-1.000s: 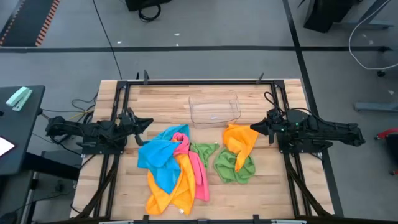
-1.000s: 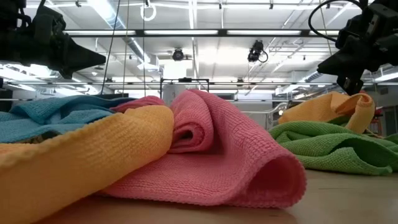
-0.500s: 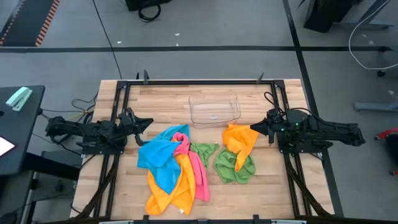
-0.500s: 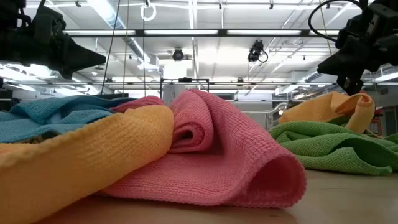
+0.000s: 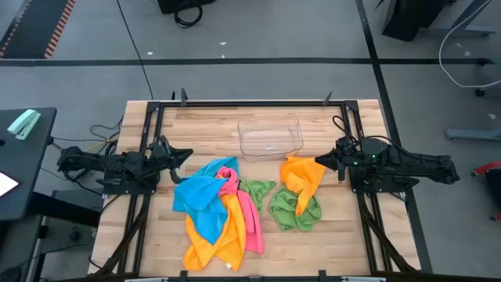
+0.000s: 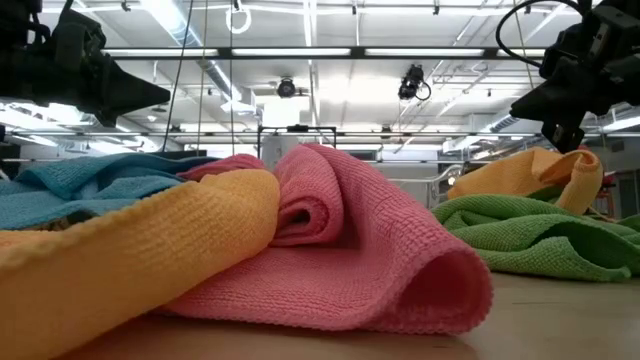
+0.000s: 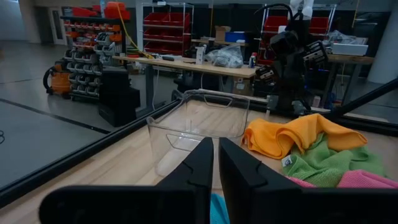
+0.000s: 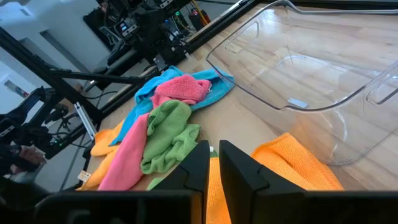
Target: Fold microfiber towels
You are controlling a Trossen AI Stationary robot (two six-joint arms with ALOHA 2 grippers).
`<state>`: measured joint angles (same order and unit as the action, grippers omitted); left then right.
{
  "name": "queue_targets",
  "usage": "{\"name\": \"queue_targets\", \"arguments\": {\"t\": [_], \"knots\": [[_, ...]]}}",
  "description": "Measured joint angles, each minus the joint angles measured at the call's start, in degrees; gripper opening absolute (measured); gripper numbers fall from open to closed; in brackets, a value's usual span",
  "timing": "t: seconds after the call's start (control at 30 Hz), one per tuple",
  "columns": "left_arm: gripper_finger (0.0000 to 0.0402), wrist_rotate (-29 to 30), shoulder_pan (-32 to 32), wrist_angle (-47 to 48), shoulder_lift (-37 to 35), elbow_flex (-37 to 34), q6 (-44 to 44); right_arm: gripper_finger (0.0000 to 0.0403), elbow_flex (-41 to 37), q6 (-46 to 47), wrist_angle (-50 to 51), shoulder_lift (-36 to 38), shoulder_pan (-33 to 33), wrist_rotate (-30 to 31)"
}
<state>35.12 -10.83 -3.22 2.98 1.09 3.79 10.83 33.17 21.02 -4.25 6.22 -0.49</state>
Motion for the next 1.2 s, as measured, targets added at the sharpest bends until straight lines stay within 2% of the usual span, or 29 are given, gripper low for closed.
{"name": "queue_targets", "arguments": {"t": [0.53, 0.6, 0.73, 0.8, 1.1, 1.2], "knots": [[0.0028, 0.0, 0.01, -0.04, 0.0, 0.0, 0.05, 0.0044, 0.0, -0.27, 0.0, 0.01, 0.02, 0.13], [0.0032, 0.0, 0.01, -0.34, 0.0, -0.04, 2.45, 0.0044, 0.0, -1.31, -0.13, -0.01, 0.02, 2.61], [0.0036, -0.03, 0.0, -1.05, 0.0, -0.16, 18.89, 0.0044, 0.0, -2.56, -0.31, 0.02, 0.02, 6.78], [0.0034, 0.0, 0.0, -1.18, 0.0, -0.18, 23.71, 0.0044, 0.0, -3.19, -1.39, -0.01, 0.02, 9.07], [0.0021, 0.0, 0.0, -4.6, 0.0, -0.27, 27.74, 0.0044, 0.0, -7.33, -9.93, -0.05, 0.02, 16.68], [0.002, -1.63, 0.0, -8.06, 0.0, -0.24, 23.36, 0.0044, 0.0, -8.5, -12.96, -0.05, 0.02, 17.49]]}}
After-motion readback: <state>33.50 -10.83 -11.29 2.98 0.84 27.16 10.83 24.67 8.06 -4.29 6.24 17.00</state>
